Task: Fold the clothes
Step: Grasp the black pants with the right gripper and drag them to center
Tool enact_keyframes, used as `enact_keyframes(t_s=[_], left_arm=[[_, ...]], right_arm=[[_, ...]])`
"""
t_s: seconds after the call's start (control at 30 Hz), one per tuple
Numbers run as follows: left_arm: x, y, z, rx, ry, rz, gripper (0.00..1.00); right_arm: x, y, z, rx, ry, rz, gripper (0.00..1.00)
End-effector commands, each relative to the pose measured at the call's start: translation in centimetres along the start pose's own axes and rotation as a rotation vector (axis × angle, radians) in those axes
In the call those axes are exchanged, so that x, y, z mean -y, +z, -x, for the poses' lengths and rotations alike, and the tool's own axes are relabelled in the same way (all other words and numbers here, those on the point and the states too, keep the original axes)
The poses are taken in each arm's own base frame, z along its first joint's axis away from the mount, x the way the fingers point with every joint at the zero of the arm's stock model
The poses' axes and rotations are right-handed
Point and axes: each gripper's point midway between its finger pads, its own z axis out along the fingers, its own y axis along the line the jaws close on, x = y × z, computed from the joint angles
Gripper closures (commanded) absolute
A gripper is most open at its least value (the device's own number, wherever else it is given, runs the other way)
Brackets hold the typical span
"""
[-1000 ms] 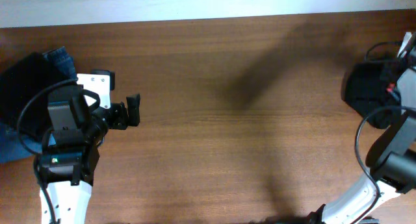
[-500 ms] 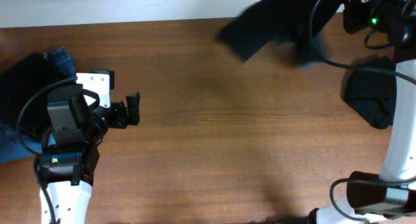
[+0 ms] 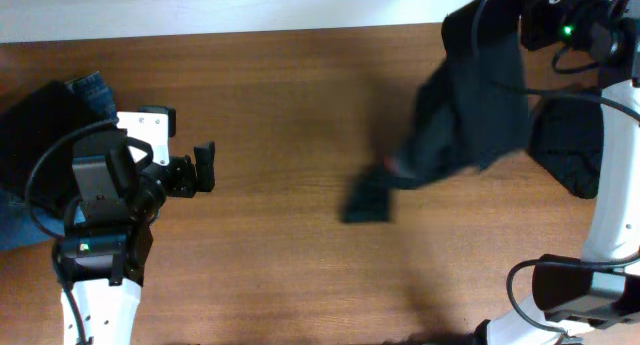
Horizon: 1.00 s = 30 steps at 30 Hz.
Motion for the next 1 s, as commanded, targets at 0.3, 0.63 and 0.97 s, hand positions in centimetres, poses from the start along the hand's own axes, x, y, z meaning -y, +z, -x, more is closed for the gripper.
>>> enact_keyframes(t_s=[0.3, 0.63, 0.97], left_arm=[[0.4, -0.4, 1.0, 0.027, -0.001, -0.017, 0.01], [0.4, -0.4, 1.1, 0.028, -0.001, -0.017, 0.01], [0.4, -0.4, 1.1, 0.028, -0.001, -0.017, 0.01]], right_arm=[[-3.5, 0.1, 1.6, 0.033, -0.05, 0.067, 0.96], [-3.7, 0.1, 1.9, 0.042, -0.056, 0.067, 0.96], [-3.7, 0.1, 1.8, 0.039, -0.051, 0.067, 0.96]])
